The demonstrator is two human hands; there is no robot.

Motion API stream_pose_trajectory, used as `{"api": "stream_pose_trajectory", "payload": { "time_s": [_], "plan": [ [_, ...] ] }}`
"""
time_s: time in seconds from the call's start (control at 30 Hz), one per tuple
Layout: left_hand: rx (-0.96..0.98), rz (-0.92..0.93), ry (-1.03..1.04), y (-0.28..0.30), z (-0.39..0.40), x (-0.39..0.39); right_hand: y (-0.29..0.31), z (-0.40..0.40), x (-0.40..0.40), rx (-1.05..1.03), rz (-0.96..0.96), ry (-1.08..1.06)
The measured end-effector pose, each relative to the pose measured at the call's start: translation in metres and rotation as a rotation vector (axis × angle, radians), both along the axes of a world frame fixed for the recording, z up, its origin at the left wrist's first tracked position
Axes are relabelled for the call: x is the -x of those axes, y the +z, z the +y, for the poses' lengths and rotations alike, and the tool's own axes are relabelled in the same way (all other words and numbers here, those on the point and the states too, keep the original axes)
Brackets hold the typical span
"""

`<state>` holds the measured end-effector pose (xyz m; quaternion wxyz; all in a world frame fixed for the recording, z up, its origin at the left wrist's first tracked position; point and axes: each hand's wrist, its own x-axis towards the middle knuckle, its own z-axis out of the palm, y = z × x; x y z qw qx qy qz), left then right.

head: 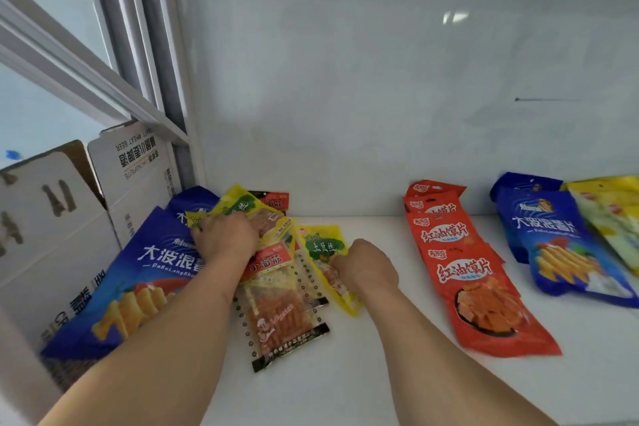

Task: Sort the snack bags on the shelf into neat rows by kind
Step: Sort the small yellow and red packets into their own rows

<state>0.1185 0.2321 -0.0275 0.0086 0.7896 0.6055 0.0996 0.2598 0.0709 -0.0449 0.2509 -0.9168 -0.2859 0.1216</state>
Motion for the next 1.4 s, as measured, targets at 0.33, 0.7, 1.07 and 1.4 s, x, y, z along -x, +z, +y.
{"api": "stream_pose_trajectory", "payload": {
  "time_s": [0.33,0.7,1.07,1.4],
  "plan": [
    [0.073,0.054,0.024,-0.001,-0.004,-0.013,0.002,-0.008,-0.001,-0.002,0.011,-0.002],
    [-0.019,-0.102,-0.078,-0.006,-0.008,-0.023,-0.003,-0.004,0.004,-0.079,-0.01,-0.037],
    [0.191,-0.36,-0.098,0.002,0.008,-0.028,0.005,-0.006,-0.008,-0.167,0.164,-0.026],
    [0.137,-0.912,-0.266,0.02,-0.005,-0.027,0.006,-0.004,-0.025,-0.44,0.331,-0.067]
  ]
}}
